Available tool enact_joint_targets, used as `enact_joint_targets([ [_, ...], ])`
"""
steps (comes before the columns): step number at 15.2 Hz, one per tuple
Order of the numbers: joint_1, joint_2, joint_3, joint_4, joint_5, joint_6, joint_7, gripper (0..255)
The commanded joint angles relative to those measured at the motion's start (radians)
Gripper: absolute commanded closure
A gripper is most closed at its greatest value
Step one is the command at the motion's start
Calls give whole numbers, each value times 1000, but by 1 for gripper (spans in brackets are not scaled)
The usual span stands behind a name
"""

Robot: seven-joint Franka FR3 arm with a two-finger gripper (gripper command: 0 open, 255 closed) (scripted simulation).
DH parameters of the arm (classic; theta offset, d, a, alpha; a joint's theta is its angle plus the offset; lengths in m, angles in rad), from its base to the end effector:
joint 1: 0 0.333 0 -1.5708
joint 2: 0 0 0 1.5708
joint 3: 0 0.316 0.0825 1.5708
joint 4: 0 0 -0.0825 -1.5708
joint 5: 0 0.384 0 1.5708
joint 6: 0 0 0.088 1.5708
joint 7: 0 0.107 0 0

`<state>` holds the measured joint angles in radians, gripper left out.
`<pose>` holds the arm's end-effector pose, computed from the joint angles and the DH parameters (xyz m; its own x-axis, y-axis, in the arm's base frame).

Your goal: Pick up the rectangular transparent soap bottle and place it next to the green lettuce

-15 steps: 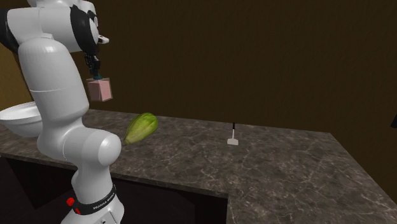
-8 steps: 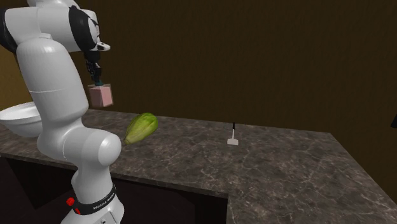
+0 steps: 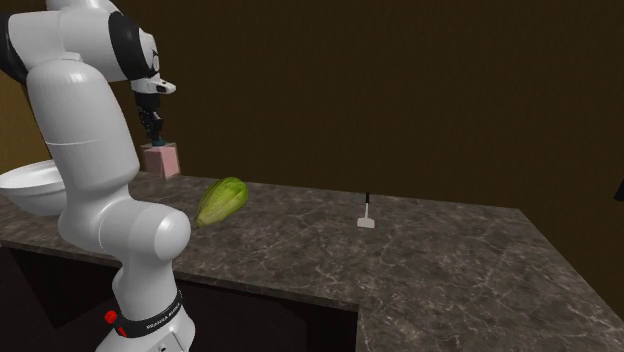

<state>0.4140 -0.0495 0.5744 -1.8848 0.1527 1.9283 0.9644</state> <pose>0.2941 0.4748 0.5296 0.9985 -0.0192 -0.0515 -0.0261 -0.9904 -0.1361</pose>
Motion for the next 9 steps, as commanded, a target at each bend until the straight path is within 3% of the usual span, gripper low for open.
enact_joint_targets([
  [1, 0, 0, 0, -26, 2, 26, -3, 255],
  [9, 4, 21, 6, -113, -5, 132, -7, 255],
])
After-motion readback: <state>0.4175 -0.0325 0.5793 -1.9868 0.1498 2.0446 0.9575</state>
